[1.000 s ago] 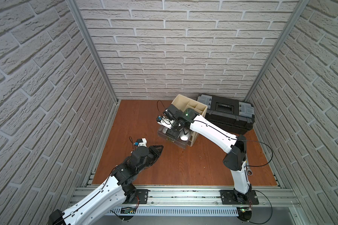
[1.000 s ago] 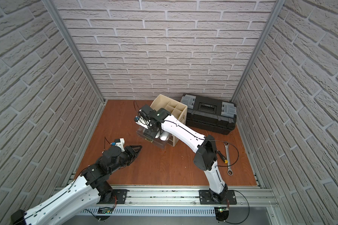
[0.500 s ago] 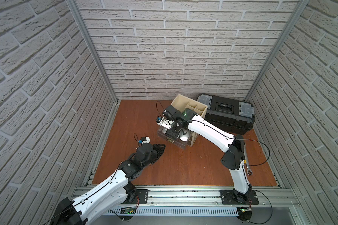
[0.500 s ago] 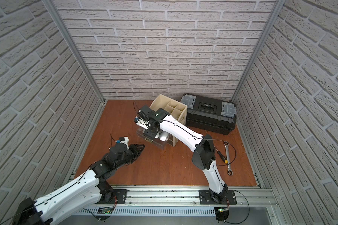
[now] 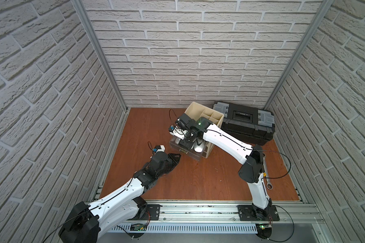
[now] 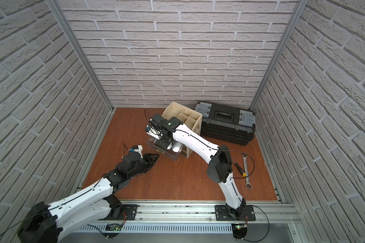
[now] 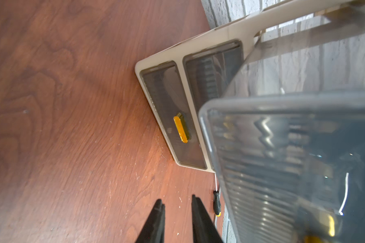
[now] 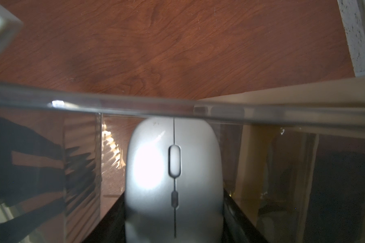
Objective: Take the mice out of the drawer
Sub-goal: Pick up the mouse from the drawer, then place the mouse at the center of the board.
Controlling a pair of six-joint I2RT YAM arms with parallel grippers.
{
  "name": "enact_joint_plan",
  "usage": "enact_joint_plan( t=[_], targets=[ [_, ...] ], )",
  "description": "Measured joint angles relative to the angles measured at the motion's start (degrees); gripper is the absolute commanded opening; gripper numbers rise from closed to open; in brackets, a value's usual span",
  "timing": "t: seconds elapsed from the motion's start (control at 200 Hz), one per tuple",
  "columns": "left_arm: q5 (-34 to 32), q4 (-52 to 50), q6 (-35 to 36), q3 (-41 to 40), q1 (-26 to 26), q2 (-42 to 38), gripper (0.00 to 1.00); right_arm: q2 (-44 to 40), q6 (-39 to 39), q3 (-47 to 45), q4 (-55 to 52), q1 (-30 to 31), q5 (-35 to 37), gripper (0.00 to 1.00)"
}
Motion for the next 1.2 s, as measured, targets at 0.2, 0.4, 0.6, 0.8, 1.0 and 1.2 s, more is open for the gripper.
enact_joint_plan(
  t=[0.2, 0.4, 0.6, 0.8, 1.0, 1.2],
  targets=[
    [0.2, 1.4, 0.5, -0.1, 0.2, 0.1, 0.27, -1.4, 1.4, -1.9, 2.4, -0.3, -0.9, 0.46],
    [0.5, 2.1, 0.9, -0.7, 0.7, 0.6, 0.26, -3.8, 3.0, -3.4, 4.5, -0.5, -1.6, 0.46],
    [0.8, 2.5, 1.2, -0.9, 0.9, 1.0, 0.26, -7.0, 3.6, -3.6, 5.9, -0.5, -1.7, 0.45],
    [1.3, 3.7, 1.3, -0.9, 1.3, 2.1, 0.26, -11.0, 4.7, -5.5, 8.2, -0.6, -2.0, 0.45],
    [2.8, 4.9, 2.6, -0.9, 2.5, 3.5, 0.25, -17.0, 8.1, -10.6, 9.6, -0.6, -0.7, 0.46],
    [5.2, 4.8, 5.0, -0.8, 3.8, 3.7, 0.26, -27.1, 14.4, -19.3, 9.7, -0.7, 3.3, 0.46]
  ],
)
